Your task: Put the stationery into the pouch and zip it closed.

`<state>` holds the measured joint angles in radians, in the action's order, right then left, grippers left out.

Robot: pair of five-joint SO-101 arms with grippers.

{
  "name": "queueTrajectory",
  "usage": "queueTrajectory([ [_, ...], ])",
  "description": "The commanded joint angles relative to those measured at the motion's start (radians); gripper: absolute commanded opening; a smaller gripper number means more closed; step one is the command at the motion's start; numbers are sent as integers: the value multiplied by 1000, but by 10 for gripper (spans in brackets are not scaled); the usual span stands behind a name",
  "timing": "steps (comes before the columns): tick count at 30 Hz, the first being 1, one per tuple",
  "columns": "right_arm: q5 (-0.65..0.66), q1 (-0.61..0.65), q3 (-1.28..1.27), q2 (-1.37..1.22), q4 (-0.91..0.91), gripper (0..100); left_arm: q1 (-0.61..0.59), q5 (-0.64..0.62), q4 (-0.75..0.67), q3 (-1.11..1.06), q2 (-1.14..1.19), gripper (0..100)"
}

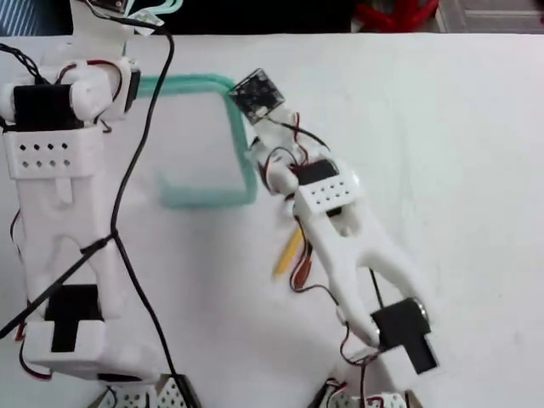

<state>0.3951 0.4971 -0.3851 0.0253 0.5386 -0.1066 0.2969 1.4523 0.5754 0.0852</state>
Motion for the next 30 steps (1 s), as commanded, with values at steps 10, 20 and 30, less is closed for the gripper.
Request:
queueTrajectory([
  [10,14,18,11,426,346,67,12,3,8,-48,12,24],
  [20,14,97,6,794,387,217,22,0,9,-86,8,24],
  [30,-157,143,72,610,315,212,31,2,8,-114,5,24],
])
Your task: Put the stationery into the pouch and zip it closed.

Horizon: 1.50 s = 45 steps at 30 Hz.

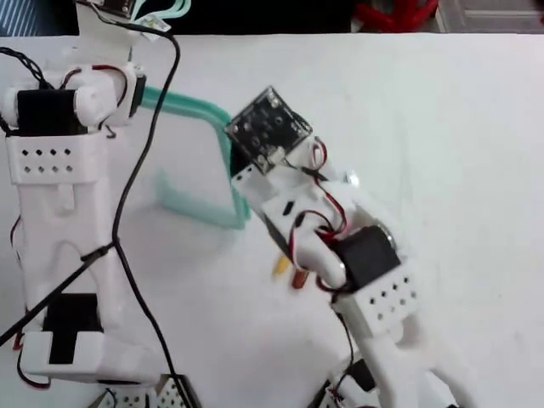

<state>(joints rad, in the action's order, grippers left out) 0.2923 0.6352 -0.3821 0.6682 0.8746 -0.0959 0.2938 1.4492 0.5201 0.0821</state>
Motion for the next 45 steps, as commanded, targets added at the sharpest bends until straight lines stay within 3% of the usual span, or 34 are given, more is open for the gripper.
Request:
queueTrajectory([
  [1,-57,7,86,-48,-1,212,22,5,11,-58,8,24],
  [10,-64,71,207,-203,-18,213,15,5,12,-60,8,24],
  [20,-55,-15,311,-384,-22,213,2,11,12,-58,8,24],
  [26,66,-62,305,-401,-28,212,-24,14,3,-58,8,24],
  [31,84,-148,393,-378,-31,212,-24,14,5,-58,8,24],
  [36,204,-113,466,-486,-41,246,-16,14,5,-58,10,24],
  [45,213,-90,542,-545,116,251,-16,127,-2,-31,8,24],
])
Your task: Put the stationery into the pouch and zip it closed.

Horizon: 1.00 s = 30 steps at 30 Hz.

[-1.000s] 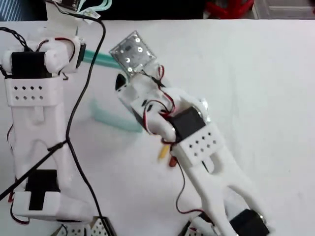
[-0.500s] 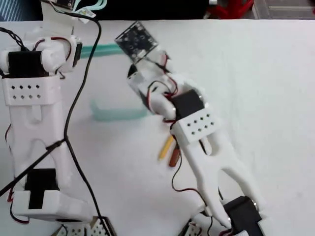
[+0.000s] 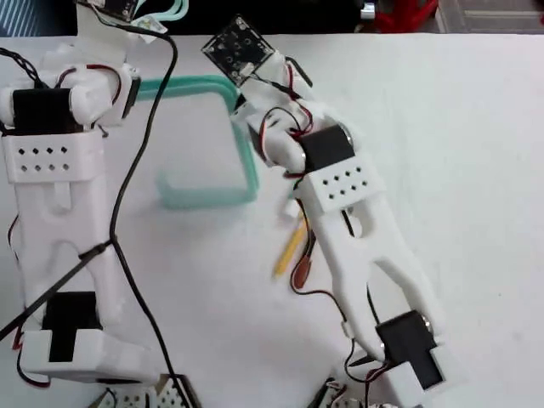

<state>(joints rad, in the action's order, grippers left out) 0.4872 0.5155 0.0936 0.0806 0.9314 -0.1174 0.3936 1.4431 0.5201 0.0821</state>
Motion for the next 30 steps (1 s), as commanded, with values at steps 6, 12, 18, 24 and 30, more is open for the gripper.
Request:
queueTrajectory([
  [6,106,70,75,114,173,307,33,34,23,95,8,24],
  [12,112,134,118,153,329,310,87,34,40,143,8,24],
  [18,-41,137,180,335,430,309,56,28,49,133,15,24],
  [24,-253,197,152,481,487,309,53,6,63,135,10,24],
  [30,-261,179,-74,463,292,309,56,5,100,143,8,24],
])
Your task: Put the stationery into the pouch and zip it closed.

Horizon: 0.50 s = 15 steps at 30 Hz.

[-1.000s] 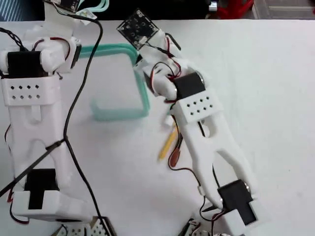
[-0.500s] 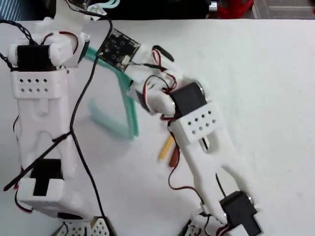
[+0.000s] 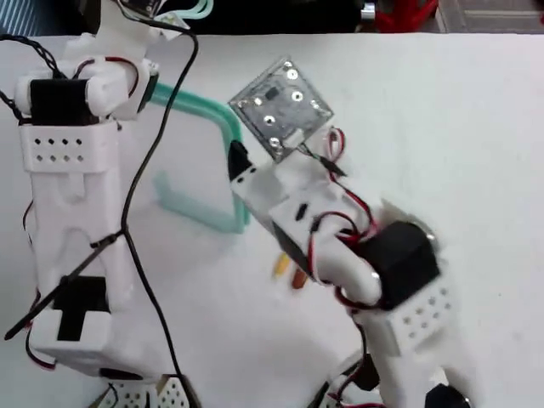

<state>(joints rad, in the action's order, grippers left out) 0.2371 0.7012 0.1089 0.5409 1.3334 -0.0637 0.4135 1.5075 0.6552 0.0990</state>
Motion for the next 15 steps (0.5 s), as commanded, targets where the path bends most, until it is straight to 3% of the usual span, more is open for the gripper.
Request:
queueTrajectory([
  [1,-11,-12,-137,-2,-168,309,2,-15,38,9,-8,24],
  [5,-43,-39,-269,-10,-335,309,5,-15,35,9,-8,24],
  [10,-49,15,-284,-19,-348,309,7,-15,31,9,-8,24],
  [15,-46,-10,-298,-105,-426,309,8,-15,32,9,-8,24],
])
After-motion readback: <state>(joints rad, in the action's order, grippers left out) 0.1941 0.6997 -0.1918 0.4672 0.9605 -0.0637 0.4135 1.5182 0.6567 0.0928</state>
